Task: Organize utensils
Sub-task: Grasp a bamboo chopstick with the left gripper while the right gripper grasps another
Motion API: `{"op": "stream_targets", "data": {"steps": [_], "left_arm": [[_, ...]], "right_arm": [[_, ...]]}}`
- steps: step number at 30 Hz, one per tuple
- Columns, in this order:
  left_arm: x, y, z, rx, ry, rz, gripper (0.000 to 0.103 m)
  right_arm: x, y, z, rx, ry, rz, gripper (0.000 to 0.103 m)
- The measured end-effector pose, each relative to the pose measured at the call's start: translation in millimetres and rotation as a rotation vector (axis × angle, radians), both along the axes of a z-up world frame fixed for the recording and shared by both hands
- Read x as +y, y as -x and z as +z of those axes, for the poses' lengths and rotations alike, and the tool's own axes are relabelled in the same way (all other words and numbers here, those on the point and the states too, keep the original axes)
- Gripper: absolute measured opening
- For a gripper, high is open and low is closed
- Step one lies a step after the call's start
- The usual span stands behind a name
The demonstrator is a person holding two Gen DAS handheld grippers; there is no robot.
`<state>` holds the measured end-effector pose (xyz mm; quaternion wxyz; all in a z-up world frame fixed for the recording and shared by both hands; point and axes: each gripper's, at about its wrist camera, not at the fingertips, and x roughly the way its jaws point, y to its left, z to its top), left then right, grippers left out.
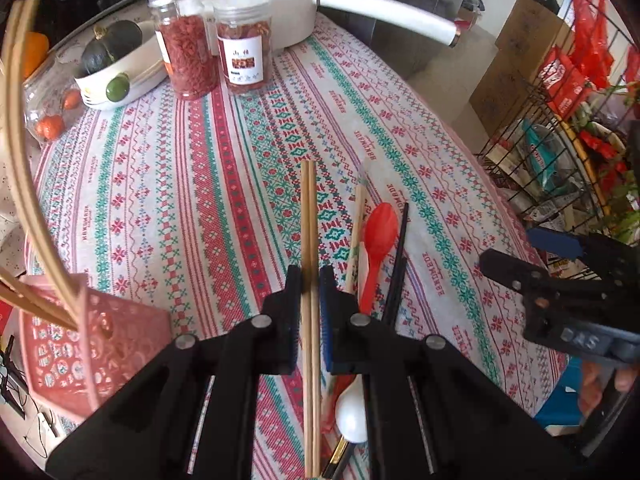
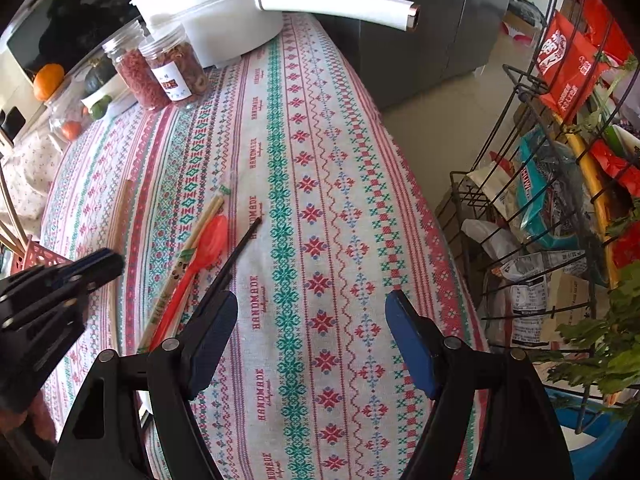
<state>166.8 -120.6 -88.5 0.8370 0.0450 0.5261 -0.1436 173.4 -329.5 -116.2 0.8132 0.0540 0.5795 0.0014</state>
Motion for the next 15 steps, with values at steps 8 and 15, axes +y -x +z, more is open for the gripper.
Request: {"op": "stream_targets", "data": {"steps": [8,15], "left_arm": [[46.9,54.9,44.9,-0.130,0.073,-0.044,0.010],[84.4,81.1,64.5,-0.204,0.100,-0.018,0.010]], "right_arm": [[16.9,-12.5,-9.5,0.020,-0.071,-0.013,0.078],[44.6,-31.0,-23.0,0.041,-0.208,0.030,0.038]]}}
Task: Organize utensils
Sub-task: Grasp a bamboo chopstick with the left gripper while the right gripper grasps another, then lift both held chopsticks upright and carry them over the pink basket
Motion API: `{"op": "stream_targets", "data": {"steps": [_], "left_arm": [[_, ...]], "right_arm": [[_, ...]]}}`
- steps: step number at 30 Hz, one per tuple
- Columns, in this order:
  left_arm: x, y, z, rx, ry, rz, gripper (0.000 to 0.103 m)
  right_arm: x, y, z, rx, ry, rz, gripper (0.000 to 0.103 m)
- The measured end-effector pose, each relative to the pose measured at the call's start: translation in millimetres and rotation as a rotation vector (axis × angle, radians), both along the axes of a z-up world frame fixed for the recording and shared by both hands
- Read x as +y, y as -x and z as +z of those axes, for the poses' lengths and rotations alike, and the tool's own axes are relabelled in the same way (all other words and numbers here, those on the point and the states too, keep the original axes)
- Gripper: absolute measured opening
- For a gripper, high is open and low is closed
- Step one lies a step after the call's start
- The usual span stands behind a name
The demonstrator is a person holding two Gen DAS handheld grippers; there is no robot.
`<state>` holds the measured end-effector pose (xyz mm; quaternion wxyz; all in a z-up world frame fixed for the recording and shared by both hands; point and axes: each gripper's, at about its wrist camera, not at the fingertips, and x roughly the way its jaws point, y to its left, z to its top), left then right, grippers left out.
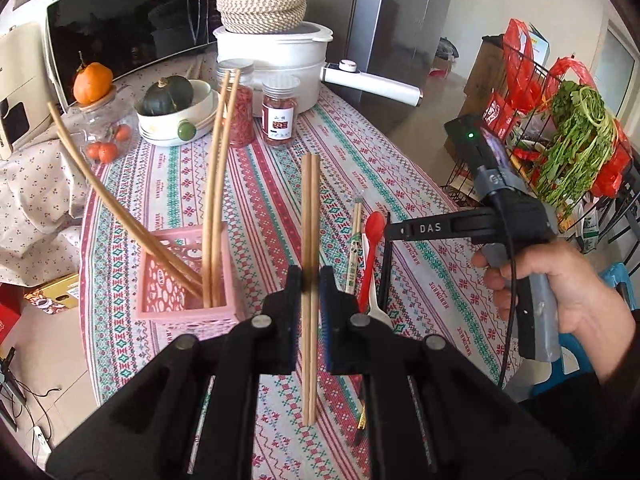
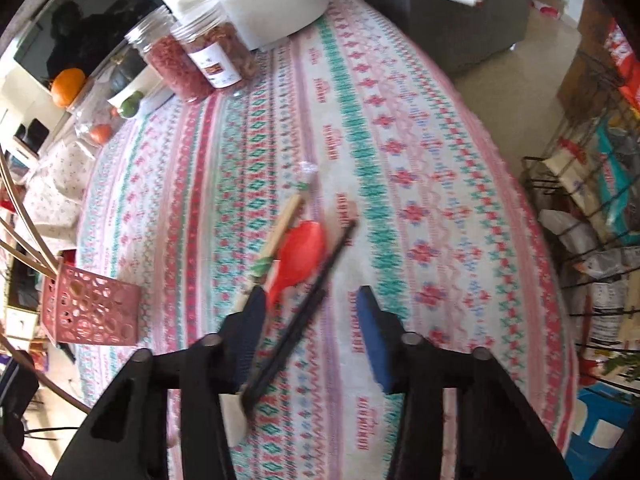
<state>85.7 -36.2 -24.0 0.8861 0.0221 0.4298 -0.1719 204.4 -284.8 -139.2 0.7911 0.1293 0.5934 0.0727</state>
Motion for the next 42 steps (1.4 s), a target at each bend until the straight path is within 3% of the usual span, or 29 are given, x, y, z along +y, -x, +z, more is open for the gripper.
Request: {"op": "stream_targets", "data": {"steps": [6,10,15,21,27,36,42], "left_arm": [[22.0,8.9,7.8,-0.019,0.017,0.001,0.010],[34.5,12.7,9.6,-0.015,0.034,0.008,0.010],[49.6,17.2,11.2,-0.008,0.052,0.027,0.010],[61.0,19.7,11.7,-0.010,0.055,0.043,0.010],[73.3,22.4,13.4,-0.019,0.066,0.073,0.010],[85.2,40.0,39.8,-0.104,0.101,0.074,0.010],[88.4,55.9,71.2,-0.233,0.140,0.082,0.010]], "right_arm": [[18.7,-19.9,-6.1,-0.009,-0.052,0.009,0.022],[32.6,-32.1,-13.1,0.007,-0.059,0.006,0.021],[49.9,-41.9,-26.2,0.045,0.075,-0.008,0.021],[89.9,-46.4,-25.9,0.010,0.310,0.053,0.016],[88.5,-43.3,-13.6,-0.034,0.185,0.020,0.004],[62.7,-0.7,70.6,-0.304,-0.018,-0.004,0.004],[53.4,45.2,122.5,-0.482,-0.070,-0.001,0.004]]}}
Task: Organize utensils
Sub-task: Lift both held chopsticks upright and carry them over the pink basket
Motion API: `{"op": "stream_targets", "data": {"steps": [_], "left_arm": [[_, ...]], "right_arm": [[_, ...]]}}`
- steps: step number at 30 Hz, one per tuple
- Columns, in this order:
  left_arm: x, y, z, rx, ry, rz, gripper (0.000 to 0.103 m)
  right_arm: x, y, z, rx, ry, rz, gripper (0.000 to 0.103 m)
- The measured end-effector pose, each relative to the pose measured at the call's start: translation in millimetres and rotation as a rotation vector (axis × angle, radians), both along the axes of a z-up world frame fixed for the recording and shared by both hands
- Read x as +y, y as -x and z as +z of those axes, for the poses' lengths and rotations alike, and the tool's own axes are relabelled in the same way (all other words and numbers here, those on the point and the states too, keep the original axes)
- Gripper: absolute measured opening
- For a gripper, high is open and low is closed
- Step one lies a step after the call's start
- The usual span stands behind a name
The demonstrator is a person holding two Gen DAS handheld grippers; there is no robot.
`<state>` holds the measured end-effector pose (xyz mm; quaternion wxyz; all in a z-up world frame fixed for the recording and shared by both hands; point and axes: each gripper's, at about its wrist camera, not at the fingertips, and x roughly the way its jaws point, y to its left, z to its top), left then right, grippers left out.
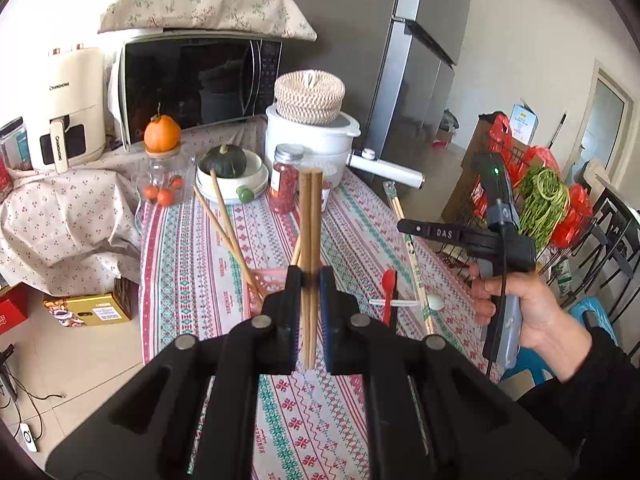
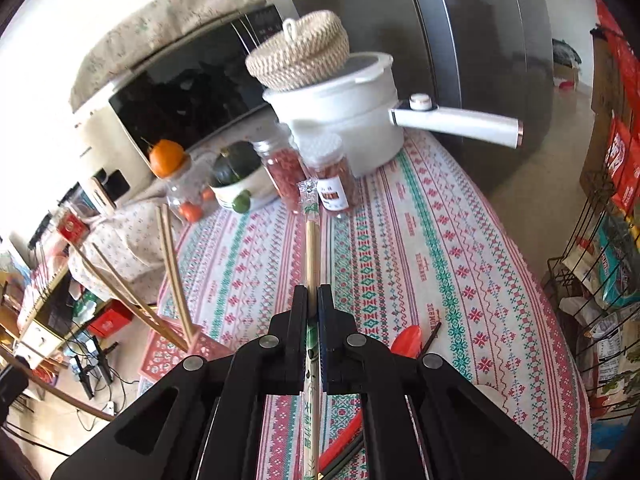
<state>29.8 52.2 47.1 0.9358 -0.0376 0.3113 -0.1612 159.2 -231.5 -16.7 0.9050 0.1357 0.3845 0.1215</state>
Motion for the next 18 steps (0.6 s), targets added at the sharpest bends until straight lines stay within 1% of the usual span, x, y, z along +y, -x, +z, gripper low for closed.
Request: {"op": "stream_targets", "data": {"steps": [3,6,9,12,18], "left_arm": [[5.4,5.0,14.0,-0.089,0.027,0.036,0.010],[9.4,5.1,20.9,-0.170,0.043,0.076,0.010],[11.4,-1.2,20.1,-0.211,0.037,0.110,0.010],[11.4,-13.4,12.6,-0.206,0.025,0.121,0.010],[3.2,-43.2,-13.3,-0.120,-0.067,0.125,0.010]], "right_arm": [[-1.2,18.9,16.3,-0.056,-0.010,0.002,0.004],[1.0,26.7,24.7,-0.091,-0.019,0.011,0.004],[4.0,30.0,28.0,-0.112,-0.019,0.013,0.004],[6.7,28.2,25.4,-0.123,-0.022,0.019,0.004],[20.5,31.6,26.6,-0.171,-0.015,0.049,0.004]]}}
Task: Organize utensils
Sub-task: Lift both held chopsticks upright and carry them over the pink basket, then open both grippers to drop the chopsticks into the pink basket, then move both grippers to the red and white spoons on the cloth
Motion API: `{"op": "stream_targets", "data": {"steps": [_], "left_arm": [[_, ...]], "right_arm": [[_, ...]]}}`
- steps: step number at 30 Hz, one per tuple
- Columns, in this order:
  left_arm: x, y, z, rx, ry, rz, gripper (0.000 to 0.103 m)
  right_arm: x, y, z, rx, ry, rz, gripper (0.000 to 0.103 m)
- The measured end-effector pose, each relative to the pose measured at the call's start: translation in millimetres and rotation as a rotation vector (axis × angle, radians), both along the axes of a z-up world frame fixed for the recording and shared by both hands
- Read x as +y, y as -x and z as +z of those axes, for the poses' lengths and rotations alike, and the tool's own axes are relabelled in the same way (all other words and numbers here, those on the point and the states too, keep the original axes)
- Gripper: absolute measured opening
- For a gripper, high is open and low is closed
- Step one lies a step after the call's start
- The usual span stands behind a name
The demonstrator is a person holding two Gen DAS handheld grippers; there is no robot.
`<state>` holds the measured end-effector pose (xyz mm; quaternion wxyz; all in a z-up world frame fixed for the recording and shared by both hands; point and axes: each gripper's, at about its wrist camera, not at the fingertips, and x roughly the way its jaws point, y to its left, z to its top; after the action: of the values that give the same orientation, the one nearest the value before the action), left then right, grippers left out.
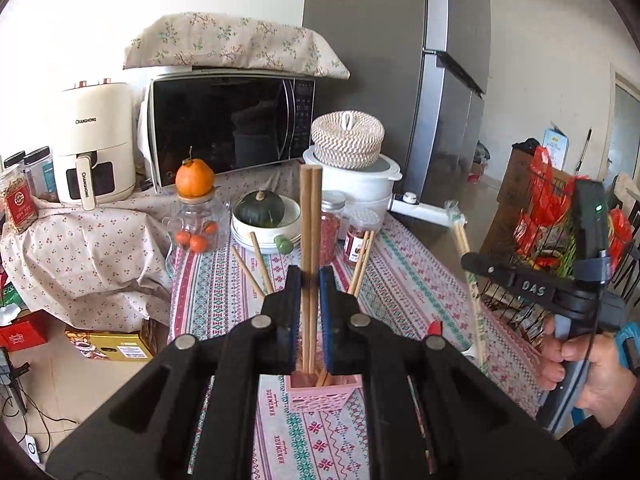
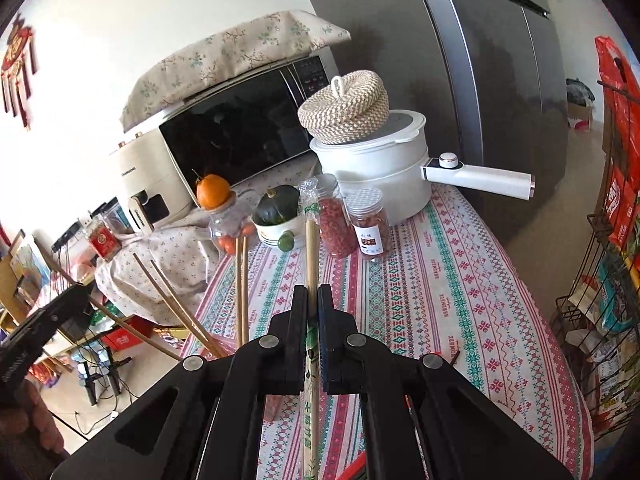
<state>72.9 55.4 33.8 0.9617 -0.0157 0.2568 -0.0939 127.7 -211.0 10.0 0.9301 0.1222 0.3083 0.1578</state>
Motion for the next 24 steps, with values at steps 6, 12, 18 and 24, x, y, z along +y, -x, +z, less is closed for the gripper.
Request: {"op": "stream_targets", "data": {"steps": [6,12,18,24], "left_arm": [[2.3,-25.6,-27.6,0.103,0.008,-0.002,0.012],[7.5,-23.9,-27.8,0.142,0.037,0.025,0.054],[20.7,-8.8,-22.5,0.173,0.033,0.070,0.076],[42.8,-2.7,-36.1,0.267,0.040,0.116,0.081]], "right_arm": [[18.3,8.5,7.1,-0.065,-0.027,0.019,0.004],[42.0,10.5,16.3,-0.121,-0.066,0.014,0.004],[72.9,2.5,17.0,-0.170,-0.073,-0.015,0.005],[105.3,-8.9,11.2,-0.237,-0.025,-0.065,0.005]]}}
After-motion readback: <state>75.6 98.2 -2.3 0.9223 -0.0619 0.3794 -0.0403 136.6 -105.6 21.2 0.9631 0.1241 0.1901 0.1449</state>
